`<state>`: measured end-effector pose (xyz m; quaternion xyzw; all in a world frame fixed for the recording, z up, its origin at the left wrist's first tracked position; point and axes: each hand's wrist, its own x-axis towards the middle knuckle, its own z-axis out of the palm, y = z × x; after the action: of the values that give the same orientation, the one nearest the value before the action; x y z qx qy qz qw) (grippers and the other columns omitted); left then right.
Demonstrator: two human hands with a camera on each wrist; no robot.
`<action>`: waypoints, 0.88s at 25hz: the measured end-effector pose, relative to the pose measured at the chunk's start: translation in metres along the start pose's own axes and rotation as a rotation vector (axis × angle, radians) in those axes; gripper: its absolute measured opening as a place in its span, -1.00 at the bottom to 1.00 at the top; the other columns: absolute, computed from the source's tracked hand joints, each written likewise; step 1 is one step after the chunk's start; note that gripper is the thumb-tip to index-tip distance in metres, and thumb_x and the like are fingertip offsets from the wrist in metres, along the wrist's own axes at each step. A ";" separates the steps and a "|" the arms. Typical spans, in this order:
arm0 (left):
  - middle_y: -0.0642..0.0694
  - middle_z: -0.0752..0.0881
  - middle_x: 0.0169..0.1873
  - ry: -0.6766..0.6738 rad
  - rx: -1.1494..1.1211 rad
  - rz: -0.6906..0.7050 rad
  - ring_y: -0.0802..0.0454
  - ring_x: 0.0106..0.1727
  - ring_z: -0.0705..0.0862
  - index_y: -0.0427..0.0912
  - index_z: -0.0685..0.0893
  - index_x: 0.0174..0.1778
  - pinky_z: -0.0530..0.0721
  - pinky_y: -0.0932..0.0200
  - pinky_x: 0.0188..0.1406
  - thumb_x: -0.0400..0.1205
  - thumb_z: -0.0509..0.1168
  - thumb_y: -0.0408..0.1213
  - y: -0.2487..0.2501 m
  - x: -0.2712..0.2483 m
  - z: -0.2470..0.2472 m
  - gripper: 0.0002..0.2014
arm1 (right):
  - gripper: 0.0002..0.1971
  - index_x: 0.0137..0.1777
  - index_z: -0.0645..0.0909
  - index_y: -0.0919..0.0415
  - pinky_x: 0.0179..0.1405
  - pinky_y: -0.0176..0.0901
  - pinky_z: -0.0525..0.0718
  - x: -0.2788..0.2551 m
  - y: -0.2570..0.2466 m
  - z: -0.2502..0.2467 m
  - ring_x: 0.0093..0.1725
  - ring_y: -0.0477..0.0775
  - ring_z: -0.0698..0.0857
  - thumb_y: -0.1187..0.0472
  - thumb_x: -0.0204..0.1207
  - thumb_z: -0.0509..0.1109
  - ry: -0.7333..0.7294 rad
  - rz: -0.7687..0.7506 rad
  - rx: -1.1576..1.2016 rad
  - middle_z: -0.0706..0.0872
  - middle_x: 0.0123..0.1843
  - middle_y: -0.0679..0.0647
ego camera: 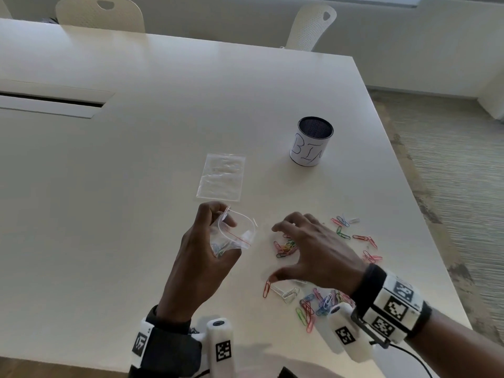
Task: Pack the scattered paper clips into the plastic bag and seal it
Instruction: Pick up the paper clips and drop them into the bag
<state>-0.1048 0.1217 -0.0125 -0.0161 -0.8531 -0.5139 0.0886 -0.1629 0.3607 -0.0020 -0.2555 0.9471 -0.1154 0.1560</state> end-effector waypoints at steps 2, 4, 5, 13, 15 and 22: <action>0.19 0.73 0.06 0.000 -0.002 -0.002 0.10 0.12 0.73 0.09 0.49 0.28 0.61 0.50 -0.13 0.48 0.52 -0.42 0.000 0.000 0.000 -0.46 | -0.16 0.57 0.50 -0.19 0.31 -0.14 0.65 0.001 0.001 0.007 0.40 -0.09 0.47 -0.53 0.32 0.47 0.029 -0.022 -0.037 0.50 0.52 -0.15; 0.20 0.73 0.06 0.000 0.002 -0.001 0.11 0.10 0.73 0.09 0.50 0.28 0.61 0.48 -0.14 0.49 0.52 -0.44 0.000 0.001 0.000 -0.45 | -0.48 0.40 0.65 -0.14 0.29 -0.15 0.69 0.003 0.004 0.011 0.32 -0.11 0.53 -0.32 0.51 0.49 0.074 -0.054 0.012 0.59 0.44 -0.14; 0.19 0.72 0.05 -0.001 0.002 0.001 0.11 0.10 0.73 0.09 0.50 0.27 0.60 0.49 -0.15 0.49 0.53 -0.45 -0.001 0.001 0.000 -0.45 | -0.64 0.30 0.71 -0.10 0.27 -0.12 0.72 0.004 0.007 0.013 0.27 -0.11 0.57 -0.20 0.58 0.49 0.099 -0.067 0.047 0.65 0.36 -0.13; 0.21 0.71 0.05 0.001 0.009 -0.002 0.10 0.10 0.72 0.09 0.50 0.26 0.59 0.54 -0.14 0.49 0.54 -0.42 -0.001 0.000 -0.001 -0.47 | -0.50 0.46 0.65 -0.17 0.29 -0.11 0.70 -0.003 0.031 -0.002 0.35 -0.06 0.60 -0.25 0.55 0.49 0.075 -0.067 -0.051 0.62 0.46 -0.14; 0.22 0.71 0.05 -0.001 0.007 -0.001 0.12 0.09 0.72 0.07 0.51 0.27 0.60 0.52 -0.14 0.50 0.54 -0.42 0.000 0.000 -0.001 -0.47 | -0.46 0.54 0.60 -0.23 0.33 -0.14 0.65 -0.005 0.033 -0.003 0.38 -0.07 0.58 -0.21 0.56 0.50 0.022 -0.077 -0.076 0.59 0.53 -0.18; 0.20 0.71 0.06 -0.009 -0.002 0.000 0.09 0.11 0.72 0.08 0.51 0.28 0.60 0.50 -0.17 0.50 0.55 -0.43 -0.001 0.000 0.000 -0.46 | -0.87 0.08 0.83 0.00 0.04 -0.25 0.81 -0.005 0.036 0.014 -0.01 -0.16 0.75 0.17 0.71 0.44 0.129 -0.140 0.010 0.79 0.11 -0.10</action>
<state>-0.1053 0.1214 -0.0131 -0.0183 -0.8530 -0.5146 0.0848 -0.1697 0.3915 -0.0245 -0.3122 0.9345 -0.1467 0.0874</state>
